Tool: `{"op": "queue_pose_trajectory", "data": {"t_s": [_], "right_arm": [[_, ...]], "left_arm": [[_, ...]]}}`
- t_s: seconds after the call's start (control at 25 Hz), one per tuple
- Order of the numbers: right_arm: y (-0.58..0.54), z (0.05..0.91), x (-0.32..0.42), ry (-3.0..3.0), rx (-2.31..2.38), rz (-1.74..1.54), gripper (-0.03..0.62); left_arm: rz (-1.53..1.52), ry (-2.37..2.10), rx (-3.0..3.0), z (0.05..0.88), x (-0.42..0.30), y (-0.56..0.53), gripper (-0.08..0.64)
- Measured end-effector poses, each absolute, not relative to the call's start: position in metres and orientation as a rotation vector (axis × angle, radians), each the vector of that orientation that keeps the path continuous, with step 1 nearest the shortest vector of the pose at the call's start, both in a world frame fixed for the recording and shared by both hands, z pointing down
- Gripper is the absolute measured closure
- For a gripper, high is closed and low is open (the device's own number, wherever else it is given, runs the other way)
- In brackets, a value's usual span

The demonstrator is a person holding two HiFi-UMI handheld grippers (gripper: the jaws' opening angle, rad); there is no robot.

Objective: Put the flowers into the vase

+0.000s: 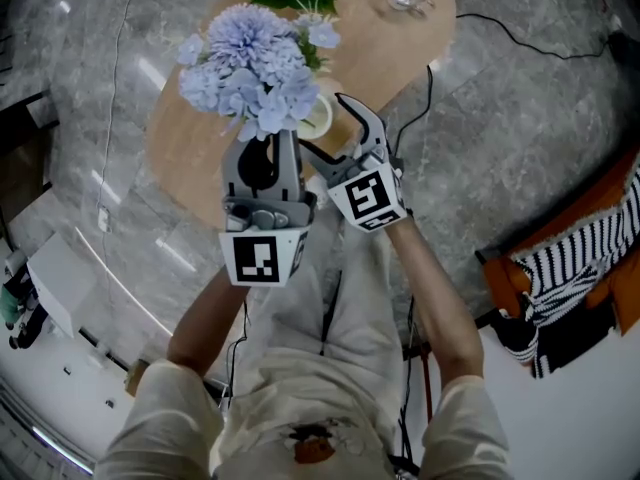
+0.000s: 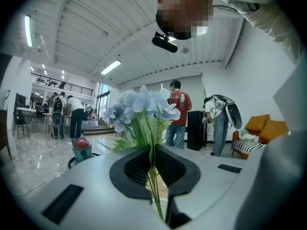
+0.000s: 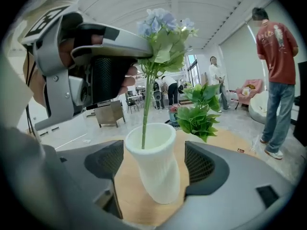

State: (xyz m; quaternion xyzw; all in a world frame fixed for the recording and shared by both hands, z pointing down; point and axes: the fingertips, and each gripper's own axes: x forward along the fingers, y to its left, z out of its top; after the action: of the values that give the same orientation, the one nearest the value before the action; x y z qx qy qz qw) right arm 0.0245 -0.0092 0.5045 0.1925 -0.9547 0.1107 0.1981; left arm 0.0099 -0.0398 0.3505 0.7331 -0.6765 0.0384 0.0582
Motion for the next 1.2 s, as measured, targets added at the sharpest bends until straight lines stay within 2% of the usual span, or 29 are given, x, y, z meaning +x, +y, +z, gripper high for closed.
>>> {"op": "queue_pose_trajectory", "data": {"t_s": [0.2, 0.32, 1.2], "right_arm": [[-0.009, 0.505, 0.023, -2.67, 0.535, 0.27, 0.213], [-0.009, 0.504, 0.019, -2.675, 0.531, 0.264, 0.259], [-0.012, 0.503, 0.014, -2.673, 0.549, 0.275, 0.262]], "left_arm": [[0.114, -2.042, 2.218, 0.353, 0.01, -0.039, 0.538], [0.111, -2.04, 2.216, 0.354, 0.007, -0.038, 0.538], [0.254, -1.907, 2.194, 0.397, 0.013, -0.013, 0.538]]}}
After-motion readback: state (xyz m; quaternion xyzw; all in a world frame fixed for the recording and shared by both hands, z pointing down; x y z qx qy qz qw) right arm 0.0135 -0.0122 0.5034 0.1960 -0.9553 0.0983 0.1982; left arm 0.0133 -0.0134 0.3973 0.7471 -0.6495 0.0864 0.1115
